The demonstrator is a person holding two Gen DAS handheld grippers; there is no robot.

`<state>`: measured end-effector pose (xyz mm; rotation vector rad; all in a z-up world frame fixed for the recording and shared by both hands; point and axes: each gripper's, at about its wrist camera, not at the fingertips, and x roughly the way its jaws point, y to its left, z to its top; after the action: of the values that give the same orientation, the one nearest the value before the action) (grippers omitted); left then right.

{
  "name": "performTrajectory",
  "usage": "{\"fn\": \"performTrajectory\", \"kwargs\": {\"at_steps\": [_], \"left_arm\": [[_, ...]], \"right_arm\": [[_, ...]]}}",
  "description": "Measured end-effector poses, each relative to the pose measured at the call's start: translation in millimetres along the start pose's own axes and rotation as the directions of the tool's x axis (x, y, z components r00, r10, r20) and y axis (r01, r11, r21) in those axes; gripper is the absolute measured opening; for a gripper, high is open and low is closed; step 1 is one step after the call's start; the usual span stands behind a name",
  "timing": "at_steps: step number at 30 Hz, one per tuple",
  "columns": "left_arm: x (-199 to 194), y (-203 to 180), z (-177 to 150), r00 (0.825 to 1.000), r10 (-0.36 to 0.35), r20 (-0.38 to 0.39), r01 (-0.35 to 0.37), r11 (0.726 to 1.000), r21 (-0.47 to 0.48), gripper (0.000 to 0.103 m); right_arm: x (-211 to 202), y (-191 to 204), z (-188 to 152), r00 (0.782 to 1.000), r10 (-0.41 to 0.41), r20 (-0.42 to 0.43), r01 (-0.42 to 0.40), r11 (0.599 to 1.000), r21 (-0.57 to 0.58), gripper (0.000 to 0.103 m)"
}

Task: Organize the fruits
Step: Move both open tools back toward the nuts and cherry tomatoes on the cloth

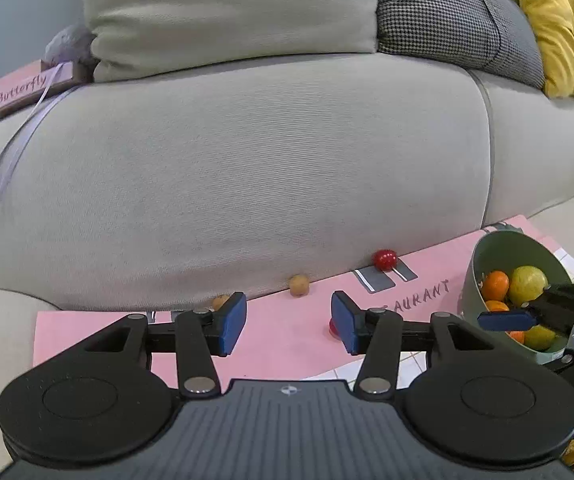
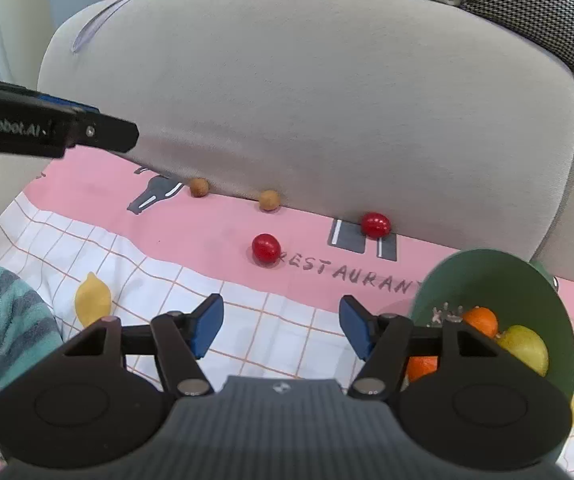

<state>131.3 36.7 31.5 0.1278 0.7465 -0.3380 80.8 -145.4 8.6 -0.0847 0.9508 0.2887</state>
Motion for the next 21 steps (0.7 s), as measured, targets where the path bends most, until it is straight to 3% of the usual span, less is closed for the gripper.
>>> {"fn": "performTrajectory", "kwargs": {"at_steps": [6, 14, 21], "left_arm": [[11, 24, 0, 0.994, -0.111, -0.016, 0.108, 0.985, -0.137, 0.059], [36, 40, -7, 0.989, -0.143, -0.048, 0.131, 0.971, -0.199, 0.059], [62, 43, -12, 0.988, -0.123, -0.091, 0.102, 0.974, -0.202, 0.057]], "right_arm": [[11, 4, 7, 1.000, 0.024, -0.010, -0.024, 1.000, 0.007, 0.066], [28, 7, 15, 1.000, 0.014, -0.016, -0.014, 1.000, -0.001, 0.066], [51, 9, 19, 1.000, 0.021, -0.010, -0.022, 0.998, -0.056, 0.065]]}}
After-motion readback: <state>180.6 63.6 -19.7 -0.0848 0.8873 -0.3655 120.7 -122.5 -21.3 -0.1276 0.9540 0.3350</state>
